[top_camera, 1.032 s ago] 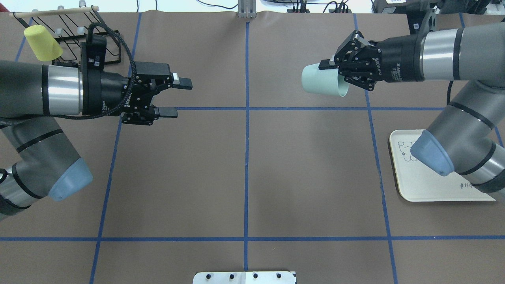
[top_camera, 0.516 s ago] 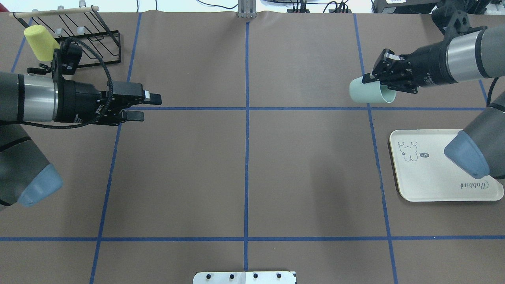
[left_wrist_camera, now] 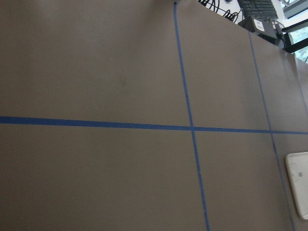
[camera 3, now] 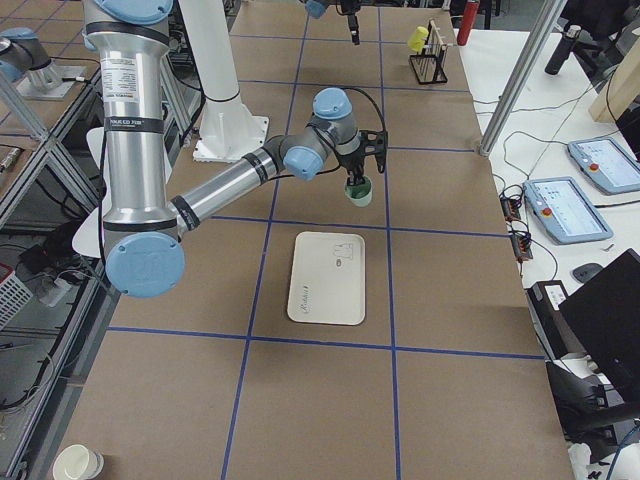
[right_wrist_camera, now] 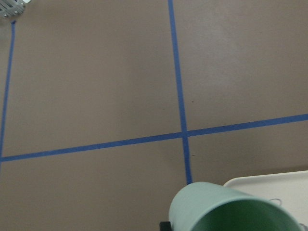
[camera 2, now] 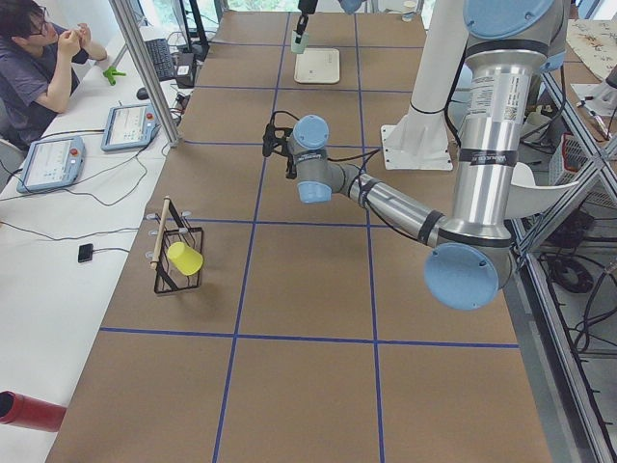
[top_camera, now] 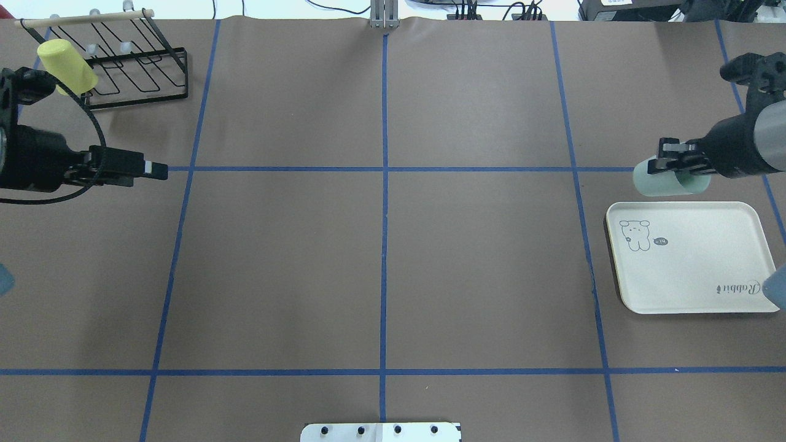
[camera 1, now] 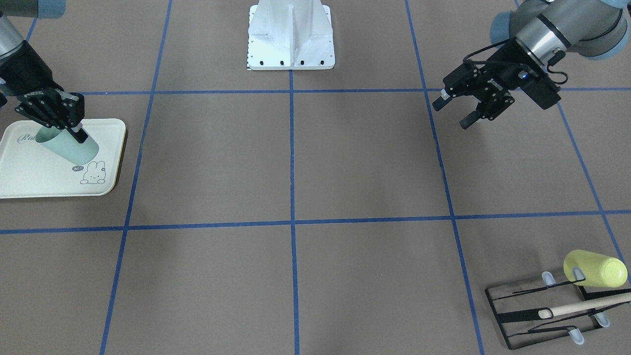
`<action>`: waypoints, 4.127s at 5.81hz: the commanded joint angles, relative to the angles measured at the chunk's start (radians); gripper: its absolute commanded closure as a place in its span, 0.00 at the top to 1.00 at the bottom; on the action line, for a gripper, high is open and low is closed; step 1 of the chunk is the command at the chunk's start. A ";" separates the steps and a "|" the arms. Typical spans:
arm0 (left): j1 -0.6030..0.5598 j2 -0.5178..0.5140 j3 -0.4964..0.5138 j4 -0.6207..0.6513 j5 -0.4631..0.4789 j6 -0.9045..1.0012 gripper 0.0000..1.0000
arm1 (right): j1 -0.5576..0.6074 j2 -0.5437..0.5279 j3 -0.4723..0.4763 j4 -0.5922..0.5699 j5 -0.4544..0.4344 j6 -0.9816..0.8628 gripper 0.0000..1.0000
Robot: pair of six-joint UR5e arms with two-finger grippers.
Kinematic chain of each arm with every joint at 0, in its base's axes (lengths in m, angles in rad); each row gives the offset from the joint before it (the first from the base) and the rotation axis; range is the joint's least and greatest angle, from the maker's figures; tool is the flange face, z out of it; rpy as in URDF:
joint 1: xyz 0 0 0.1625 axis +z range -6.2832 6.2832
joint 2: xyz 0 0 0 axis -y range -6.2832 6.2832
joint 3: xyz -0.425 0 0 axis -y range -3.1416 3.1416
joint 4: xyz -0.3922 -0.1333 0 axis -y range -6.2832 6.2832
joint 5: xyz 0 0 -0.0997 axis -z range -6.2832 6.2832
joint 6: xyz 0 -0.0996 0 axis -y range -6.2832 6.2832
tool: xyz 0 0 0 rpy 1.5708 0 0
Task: Left arm grabs green cup and hands to right arm on tray
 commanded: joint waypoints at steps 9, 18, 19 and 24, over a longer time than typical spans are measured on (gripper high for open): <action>-0.379 0.144 -0.010 0.861 -0.007 1.052 1.00 | -0.152 -0.120 -0.147 0.092 -0.084 -0.183 0.00; -0.379 0.153 0.010 0.852 -0.004 1.055 1.00 | 0.123 -0.014 -0.024 -0.365 0.078 -0.586 1.00; -0.379 0.153 0.013 0.850 -0.006 1.055 1.00 | 0.236 -0.006 -0.045 -0.447 0.157 -0.794 1.00; -0.598 0.131 0.243 0.835 -0.004 1.336 1.00 | 0.649 -0.180 -0.313 -0.491 0.281 -1.379 1.00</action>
